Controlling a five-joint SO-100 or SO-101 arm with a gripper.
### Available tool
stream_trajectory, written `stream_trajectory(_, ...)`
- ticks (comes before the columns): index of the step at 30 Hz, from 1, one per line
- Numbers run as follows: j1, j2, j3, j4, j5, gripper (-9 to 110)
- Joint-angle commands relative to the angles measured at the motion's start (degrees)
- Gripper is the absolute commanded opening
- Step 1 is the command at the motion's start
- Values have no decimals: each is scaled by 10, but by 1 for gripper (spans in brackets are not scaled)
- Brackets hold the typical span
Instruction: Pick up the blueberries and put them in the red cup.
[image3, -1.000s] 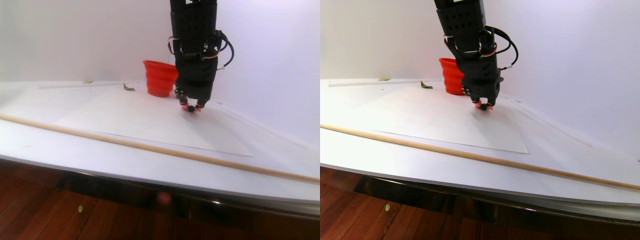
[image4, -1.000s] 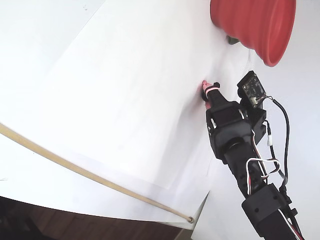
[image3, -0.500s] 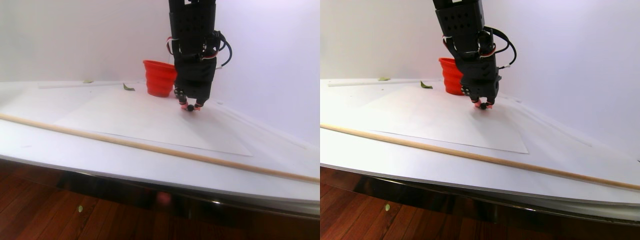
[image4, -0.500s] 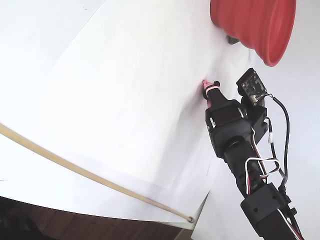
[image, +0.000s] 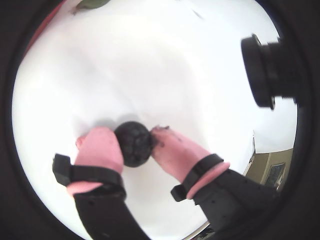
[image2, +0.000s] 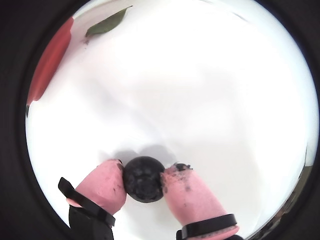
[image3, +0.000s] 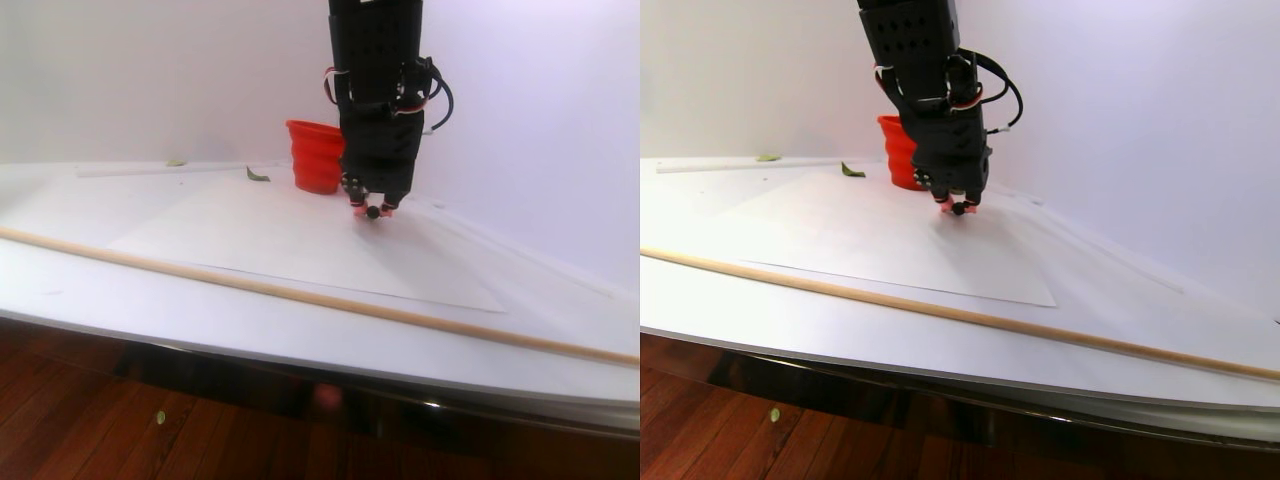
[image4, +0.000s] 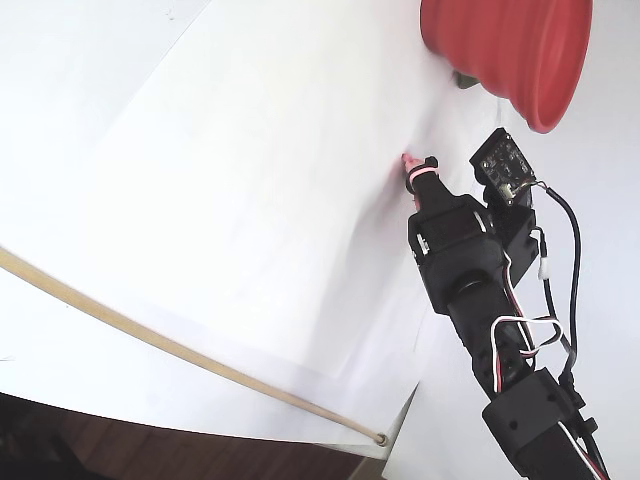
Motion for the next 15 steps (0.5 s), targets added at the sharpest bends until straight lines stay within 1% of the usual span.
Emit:
stream_trajectory(1,4,94,1,-14,-6,11)
stream_trajectory(15,-4,156,47,-14,-19,12)
